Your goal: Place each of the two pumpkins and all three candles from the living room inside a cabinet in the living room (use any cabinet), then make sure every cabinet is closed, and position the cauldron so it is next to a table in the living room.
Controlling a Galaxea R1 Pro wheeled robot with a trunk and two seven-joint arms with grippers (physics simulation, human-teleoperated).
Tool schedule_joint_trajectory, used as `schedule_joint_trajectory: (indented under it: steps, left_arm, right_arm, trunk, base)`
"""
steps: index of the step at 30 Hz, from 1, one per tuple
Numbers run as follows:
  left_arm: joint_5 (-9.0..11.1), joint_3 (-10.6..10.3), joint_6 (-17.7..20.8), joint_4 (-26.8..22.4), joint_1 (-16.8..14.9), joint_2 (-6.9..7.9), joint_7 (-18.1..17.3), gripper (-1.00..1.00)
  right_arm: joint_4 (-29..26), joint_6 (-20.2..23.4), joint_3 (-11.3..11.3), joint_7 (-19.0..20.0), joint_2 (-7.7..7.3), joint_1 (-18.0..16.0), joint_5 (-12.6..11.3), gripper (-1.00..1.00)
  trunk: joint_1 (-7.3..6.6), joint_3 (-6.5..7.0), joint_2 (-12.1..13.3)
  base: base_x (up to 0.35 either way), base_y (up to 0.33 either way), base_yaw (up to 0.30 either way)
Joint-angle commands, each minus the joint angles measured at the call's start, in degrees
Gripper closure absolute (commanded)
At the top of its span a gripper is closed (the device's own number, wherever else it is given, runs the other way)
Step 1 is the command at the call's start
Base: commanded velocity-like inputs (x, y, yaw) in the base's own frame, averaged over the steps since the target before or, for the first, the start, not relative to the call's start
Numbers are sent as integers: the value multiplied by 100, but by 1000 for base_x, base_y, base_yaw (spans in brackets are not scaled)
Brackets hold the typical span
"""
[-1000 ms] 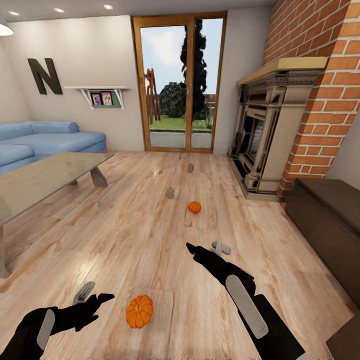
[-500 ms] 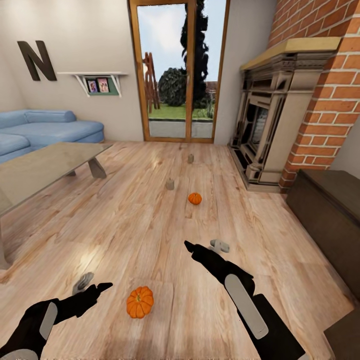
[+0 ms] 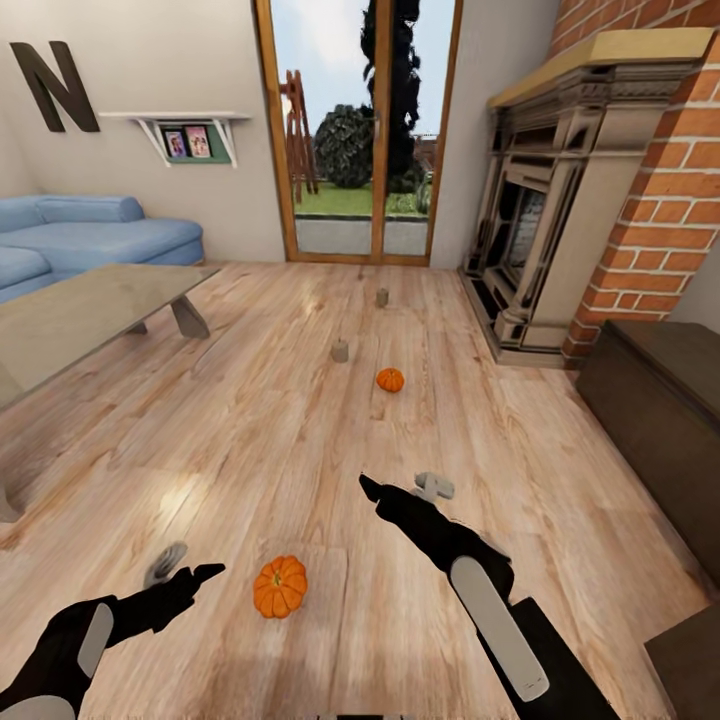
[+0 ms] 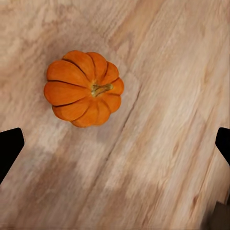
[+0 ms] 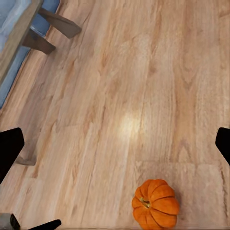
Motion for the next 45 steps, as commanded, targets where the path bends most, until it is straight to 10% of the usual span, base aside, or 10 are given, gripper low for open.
schedule_joint_trajectory:
  steps: [1, 45]
  left_arm:
    - [2, -1, 2, 11, -2, 0, -2, -100]
    - [-17, -19, 0, 76, -239, 21, -688, -100]
  right_arm:
    - [-82, 6, -2, 1, -2, 101, 1, -100]
    - [-172, 167, -71, 889, -98, 298, 0, -100]
  trunk:
    - [2, -23, -2]
    - [103, -887, -54]
  base:
    - [0, 0, 0]
    - [0, 0, 0]
